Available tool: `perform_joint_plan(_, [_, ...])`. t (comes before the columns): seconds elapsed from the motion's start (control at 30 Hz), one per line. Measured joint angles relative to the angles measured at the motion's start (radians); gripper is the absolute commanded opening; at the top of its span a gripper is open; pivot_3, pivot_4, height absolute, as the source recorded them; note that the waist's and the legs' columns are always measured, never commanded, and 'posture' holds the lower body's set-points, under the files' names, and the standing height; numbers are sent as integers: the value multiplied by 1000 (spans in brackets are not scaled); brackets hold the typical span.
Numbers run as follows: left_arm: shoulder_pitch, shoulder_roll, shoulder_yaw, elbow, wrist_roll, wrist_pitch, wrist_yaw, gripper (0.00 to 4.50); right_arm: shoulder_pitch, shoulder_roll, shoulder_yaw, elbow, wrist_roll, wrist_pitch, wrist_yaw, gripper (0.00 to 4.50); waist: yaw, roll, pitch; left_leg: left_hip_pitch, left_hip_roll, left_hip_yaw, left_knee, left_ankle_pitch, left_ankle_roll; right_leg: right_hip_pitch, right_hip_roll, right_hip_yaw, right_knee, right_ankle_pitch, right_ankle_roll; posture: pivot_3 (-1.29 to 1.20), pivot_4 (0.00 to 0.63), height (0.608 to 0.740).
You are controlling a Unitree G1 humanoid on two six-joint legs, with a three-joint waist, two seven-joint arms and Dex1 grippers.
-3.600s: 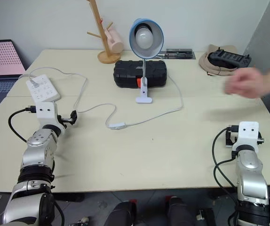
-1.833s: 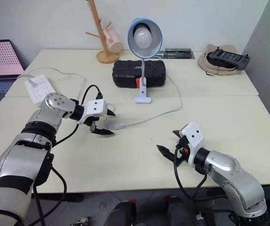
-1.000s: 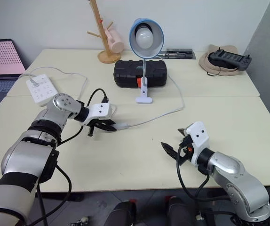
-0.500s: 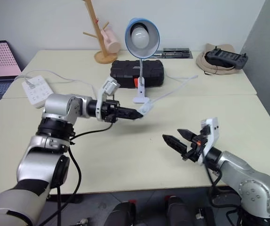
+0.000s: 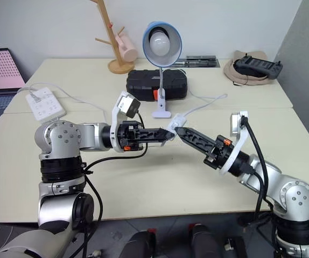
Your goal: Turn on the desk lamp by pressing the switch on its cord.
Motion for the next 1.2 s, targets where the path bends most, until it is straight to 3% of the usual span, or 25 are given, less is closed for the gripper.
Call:
perform_joint_plan(0.4, [44,16,4,-5,-224,0,188,414,-19,-24,52,44,2,-2,47,4500,3,0,0,-1,-1,1,0,0,0,0,0,0,-2,0,0,0,150,740])
perform_joint_plan(0.97, [52,22,4,-5,-286,-1,233,414,-53,-21,91,50,-23,-26,37,780,5,0,0,-1,-1,1,0,0,0,0,0,0,-2,0,0,0,150,740])
perform_joint_plan(1.2, [53,23,5,-5,-302,-8,231,414,-53,-17,93,51,10,-36,40,575,5,0,0,-1,-1,2,0,0,0,0,1,0,-3,0,0,0,150,740])
